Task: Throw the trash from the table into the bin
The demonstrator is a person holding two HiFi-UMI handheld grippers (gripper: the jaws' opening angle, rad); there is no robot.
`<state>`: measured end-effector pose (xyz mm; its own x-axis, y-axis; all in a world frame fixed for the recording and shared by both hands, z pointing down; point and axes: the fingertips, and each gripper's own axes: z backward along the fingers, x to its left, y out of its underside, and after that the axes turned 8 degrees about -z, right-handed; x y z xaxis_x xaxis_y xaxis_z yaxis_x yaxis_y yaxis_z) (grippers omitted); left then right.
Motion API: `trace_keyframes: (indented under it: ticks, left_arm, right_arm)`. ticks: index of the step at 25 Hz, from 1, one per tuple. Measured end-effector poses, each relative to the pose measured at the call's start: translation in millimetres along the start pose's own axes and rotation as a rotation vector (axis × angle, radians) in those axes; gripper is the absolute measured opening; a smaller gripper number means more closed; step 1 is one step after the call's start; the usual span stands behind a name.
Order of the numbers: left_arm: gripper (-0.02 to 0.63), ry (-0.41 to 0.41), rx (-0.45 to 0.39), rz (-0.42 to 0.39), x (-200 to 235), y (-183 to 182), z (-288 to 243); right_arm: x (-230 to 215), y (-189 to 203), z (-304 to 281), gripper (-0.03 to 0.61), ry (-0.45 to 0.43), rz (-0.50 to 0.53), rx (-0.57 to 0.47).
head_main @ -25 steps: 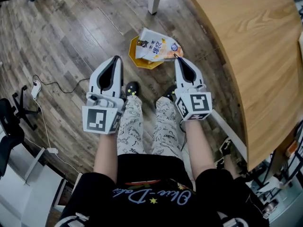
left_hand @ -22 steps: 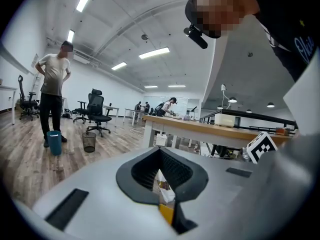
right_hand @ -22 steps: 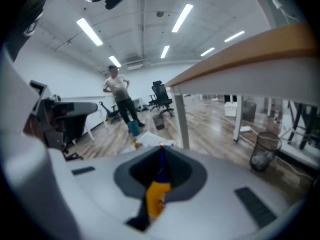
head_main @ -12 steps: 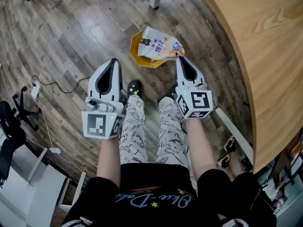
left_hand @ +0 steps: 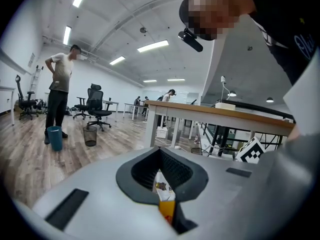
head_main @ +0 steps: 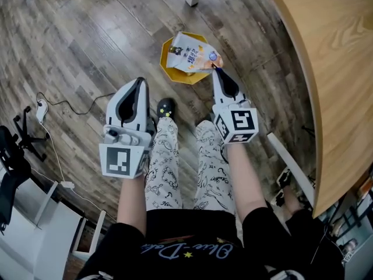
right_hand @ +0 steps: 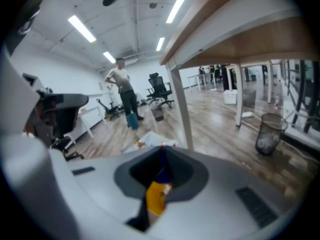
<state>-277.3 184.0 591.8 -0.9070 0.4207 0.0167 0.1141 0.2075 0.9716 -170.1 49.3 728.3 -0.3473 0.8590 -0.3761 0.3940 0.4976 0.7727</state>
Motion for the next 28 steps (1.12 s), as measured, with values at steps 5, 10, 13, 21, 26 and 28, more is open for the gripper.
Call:
trace_keyframes:
  ticks: [5, 10, 13, 21, 26, 28]
  left_arm:
    - [0.011, 0.002, -0.004, 0.004, 2.8, 7.1, -2.7]
    - [0.011, -0.004, 0.030, 0.002, 14.9, 13.7, -6.9]
    - [0.011, 0.000, 0.023, 0.003, 18.6, 12.4, -15.2]
    - [0.011, 0.032, 0.080, -0.001, 20.1, 26.6, -16.2]
    - [0.011, 0.031, 0.091, -0.008, 26.2, 26.4, -15.2]
    - [0.011, 0.024, 0.092, -0.008, 30.3, 25.5, -13.2]
  right_arm:
    - [-6.0, 19.1, -12.8, 0.018, 0.003, 0.006, 0.033]
    - [-7.0, 32.6, -29.1, 0.018, 0.015, -0.007, 0.070]
    - [-10.4, 44.5, -38.2, 0.018, 0.016, -0.003, 0.110]
    - [-29.1, 84.6, -60.7, 0.018, 0.055, 0.031, 0.213]
    - [-36.3, 102.6, -74.7, 0.018, 0.066, 0.044, 0.273]
    - [-39.6, 111.0, -78.5, 0.018, 0.073, 0.049, 0.303]
